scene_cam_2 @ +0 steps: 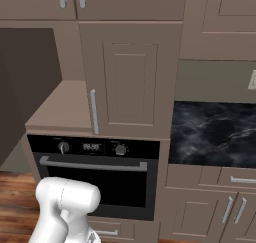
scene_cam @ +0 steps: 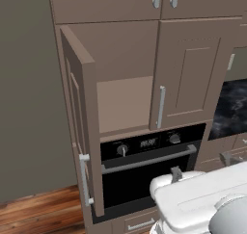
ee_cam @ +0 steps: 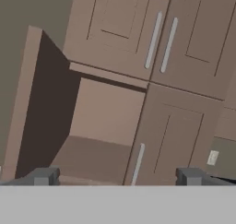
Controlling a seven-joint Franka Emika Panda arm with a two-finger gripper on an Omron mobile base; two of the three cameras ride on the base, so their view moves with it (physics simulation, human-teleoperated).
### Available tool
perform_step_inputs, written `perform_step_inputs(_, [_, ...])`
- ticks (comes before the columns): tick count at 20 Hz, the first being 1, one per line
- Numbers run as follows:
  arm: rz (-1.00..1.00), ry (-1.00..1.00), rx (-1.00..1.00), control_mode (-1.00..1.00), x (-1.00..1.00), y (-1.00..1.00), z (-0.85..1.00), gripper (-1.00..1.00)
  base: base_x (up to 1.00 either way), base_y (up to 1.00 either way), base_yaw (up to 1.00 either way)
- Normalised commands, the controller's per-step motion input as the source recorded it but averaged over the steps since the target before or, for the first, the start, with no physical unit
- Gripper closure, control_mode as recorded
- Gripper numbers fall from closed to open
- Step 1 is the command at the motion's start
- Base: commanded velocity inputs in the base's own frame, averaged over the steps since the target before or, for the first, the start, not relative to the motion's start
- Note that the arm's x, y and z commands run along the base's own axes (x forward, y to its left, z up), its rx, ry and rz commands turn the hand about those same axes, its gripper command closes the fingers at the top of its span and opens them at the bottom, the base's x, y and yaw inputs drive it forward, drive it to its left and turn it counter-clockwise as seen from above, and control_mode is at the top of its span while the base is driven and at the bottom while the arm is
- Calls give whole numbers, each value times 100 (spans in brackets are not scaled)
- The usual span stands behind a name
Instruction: Open the cabinet. Pick the spray and place it next to the sink. Then close the cabinet.
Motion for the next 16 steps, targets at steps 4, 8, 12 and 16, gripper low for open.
perform_step_inputs(4, [0,-22,1,-100,-31,39,6,-100,0,0,0])
perform_step_inputs(8, [0,-13,0,-100,8,49,0,-100,0,0,0])
perform_step_inputs(12, [0,-6,0,-100,27,43,0,-100,0,0,0])
perform_step_inputs(16, [-5,-2,0,-100,20,40,0,-100,0,0,0])
